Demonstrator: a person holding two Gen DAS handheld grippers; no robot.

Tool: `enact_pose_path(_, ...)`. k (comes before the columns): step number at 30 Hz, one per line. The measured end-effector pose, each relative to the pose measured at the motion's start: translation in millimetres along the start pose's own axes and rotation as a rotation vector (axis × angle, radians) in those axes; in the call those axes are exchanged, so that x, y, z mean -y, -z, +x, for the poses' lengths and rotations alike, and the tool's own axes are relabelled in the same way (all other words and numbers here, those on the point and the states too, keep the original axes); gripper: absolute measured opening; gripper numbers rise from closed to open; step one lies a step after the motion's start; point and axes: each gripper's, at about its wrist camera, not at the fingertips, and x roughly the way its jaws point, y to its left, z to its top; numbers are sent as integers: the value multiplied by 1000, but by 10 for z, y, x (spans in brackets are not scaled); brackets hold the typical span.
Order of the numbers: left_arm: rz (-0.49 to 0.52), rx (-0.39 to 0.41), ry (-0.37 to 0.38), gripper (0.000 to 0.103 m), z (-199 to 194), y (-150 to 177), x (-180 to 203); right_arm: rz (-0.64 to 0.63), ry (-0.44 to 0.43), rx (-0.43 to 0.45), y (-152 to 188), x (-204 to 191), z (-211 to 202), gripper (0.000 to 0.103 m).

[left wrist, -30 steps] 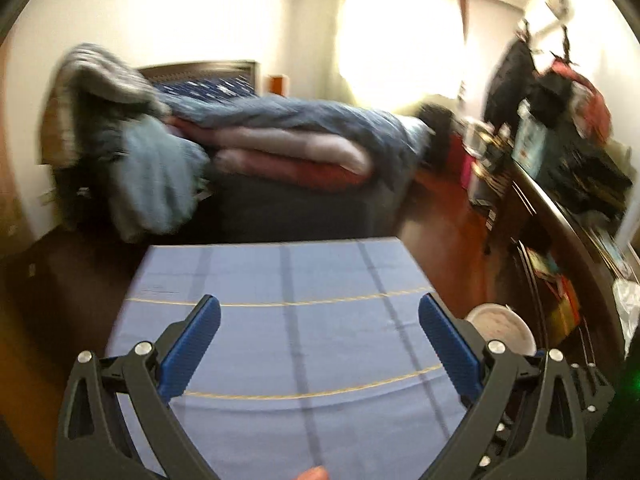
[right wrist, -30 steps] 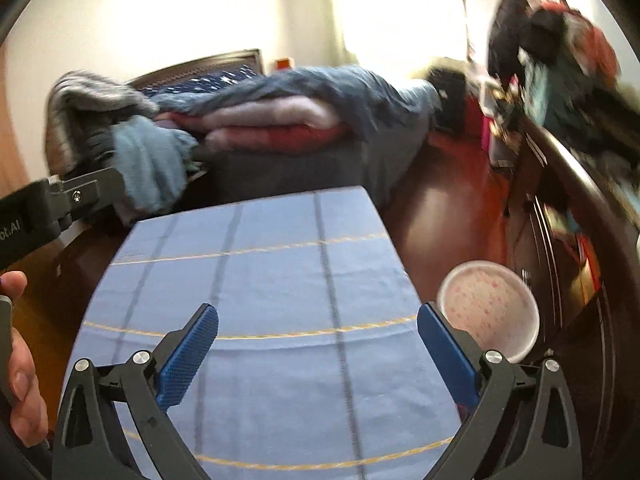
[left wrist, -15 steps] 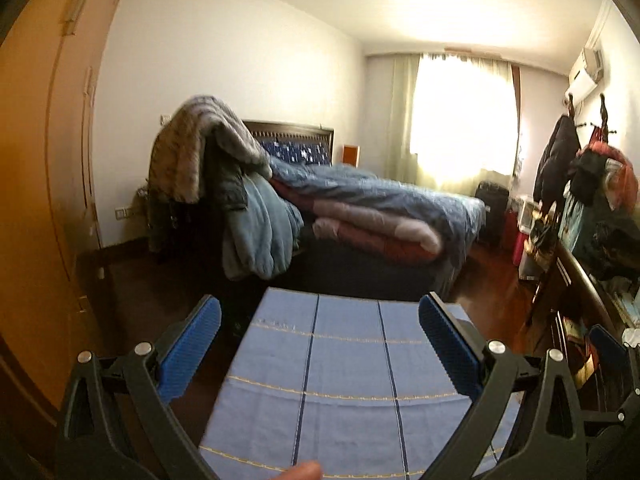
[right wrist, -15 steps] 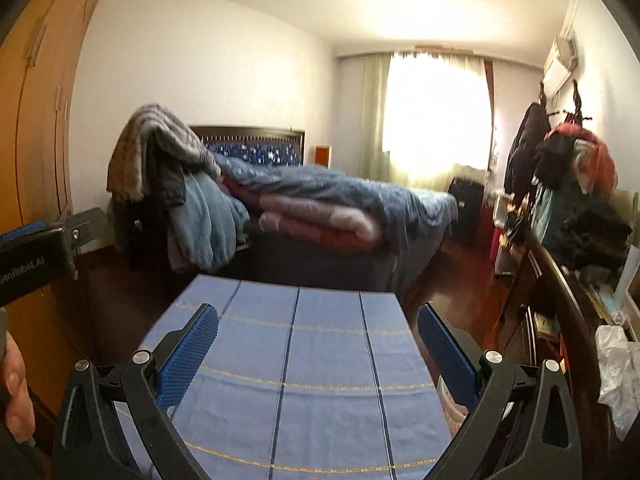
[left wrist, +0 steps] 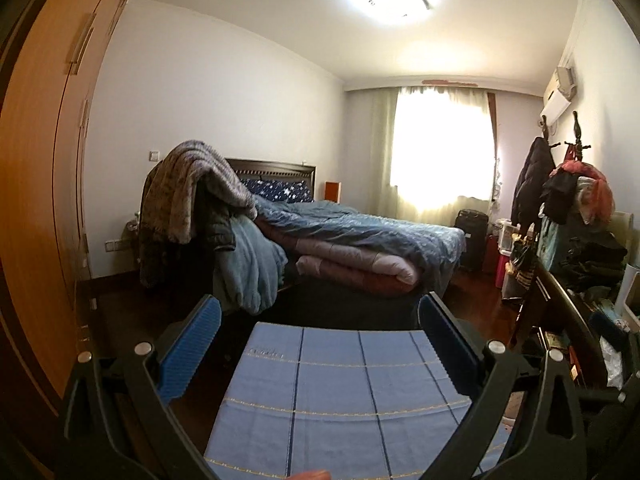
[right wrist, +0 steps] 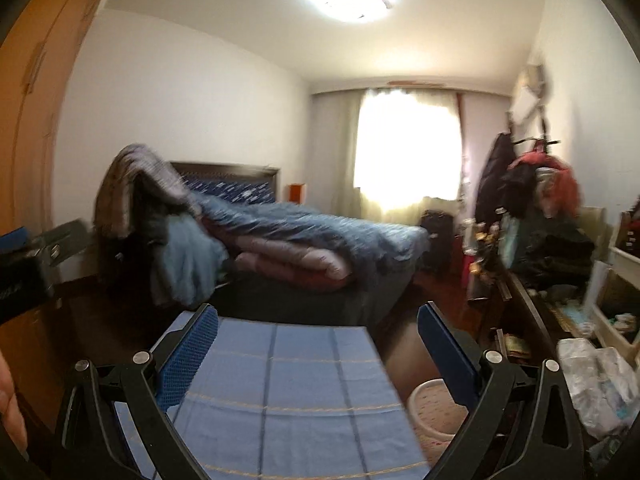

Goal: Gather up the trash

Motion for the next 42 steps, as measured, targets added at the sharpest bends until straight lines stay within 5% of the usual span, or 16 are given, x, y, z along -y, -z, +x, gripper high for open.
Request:
enact_pose_path(8, 21, 36, 29, 100, -129, -78, 113, 49, 122, 88, -112, 290, -271, 99)
enact_pose_path(42, 36, 38, 45, 100, -169, -106, 146, 42, 121, 108, -85, 311, -395, 99)
